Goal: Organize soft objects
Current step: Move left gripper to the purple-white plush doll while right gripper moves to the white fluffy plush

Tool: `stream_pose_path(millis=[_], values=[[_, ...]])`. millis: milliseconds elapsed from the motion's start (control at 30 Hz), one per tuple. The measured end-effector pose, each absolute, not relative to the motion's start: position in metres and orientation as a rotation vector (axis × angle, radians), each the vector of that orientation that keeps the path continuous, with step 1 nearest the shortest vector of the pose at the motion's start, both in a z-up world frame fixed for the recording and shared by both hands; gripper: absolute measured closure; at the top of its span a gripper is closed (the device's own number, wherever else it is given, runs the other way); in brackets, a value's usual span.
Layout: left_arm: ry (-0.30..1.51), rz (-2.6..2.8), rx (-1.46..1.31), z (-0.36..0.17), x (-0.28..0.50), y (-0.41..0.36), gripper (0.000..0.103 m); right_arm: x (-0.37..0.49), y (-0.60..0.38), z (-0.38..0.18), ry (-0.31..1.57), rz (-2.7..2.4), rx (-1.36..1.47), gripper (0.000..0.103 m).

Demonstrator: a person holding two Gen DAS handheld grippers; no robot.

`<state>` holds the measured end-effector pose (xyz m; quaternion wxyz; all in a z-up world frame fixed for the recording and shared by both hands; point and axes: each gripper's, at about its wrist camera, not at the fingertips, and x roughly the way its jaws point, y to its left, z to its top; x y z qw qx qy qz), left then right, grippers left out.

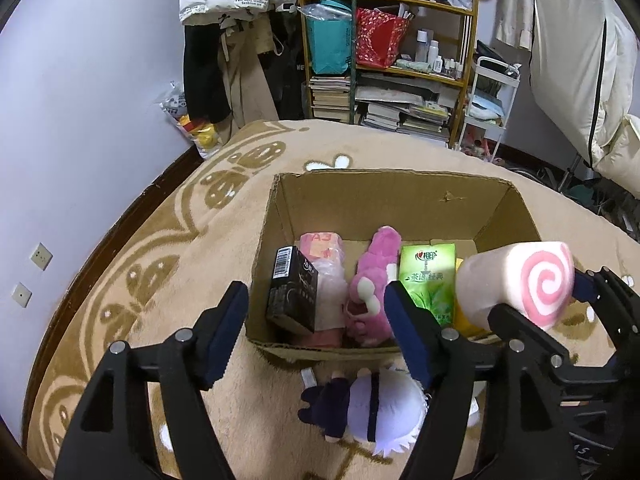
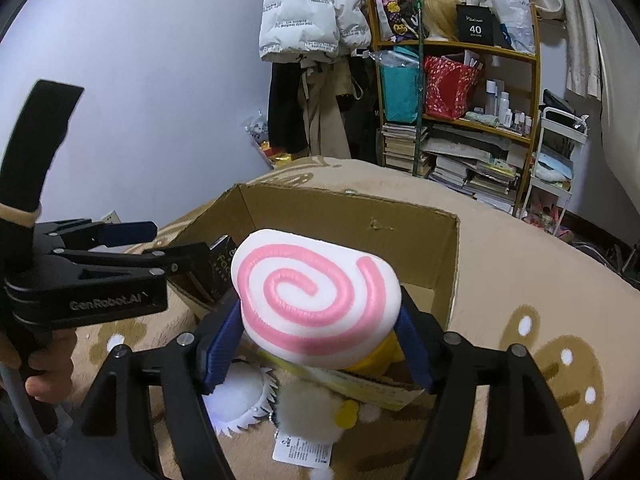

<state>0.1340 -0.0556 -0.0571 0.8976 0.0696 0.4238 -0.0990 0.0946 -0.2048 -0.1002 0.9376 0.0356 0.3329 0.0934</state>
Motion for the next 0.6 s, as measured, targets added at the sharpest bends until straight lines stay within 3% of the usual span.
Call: stream_pose_path(millis=[67, 300, 400, 600], values=[[0.884, -0.207, 0.141, -0.055, 0.131, -0.054, 0.029, 0.091, -0.205, -0.098, 0.667, 0.191, 0.073, 0.010], [0.886, -0.194, 0.109, -0.046, 0.119, -0.045, 0.015, 0.082, -0.204, -0.088, 0.666, 0.188, 0.085, 0.009], [0.883, -0.183, 0.106, -0.042, 0.113, -0.041, 0.009, 0.073, -0.203, -0.086, 0.661, 0.177, 0.086, 0.000], [0.893, -0.177, 0.105, -0.035, 0.096, -0.033, 0.006, 0.053, -0.198, -0.081, 0.658, 0.180, 0.074, 0.000]])
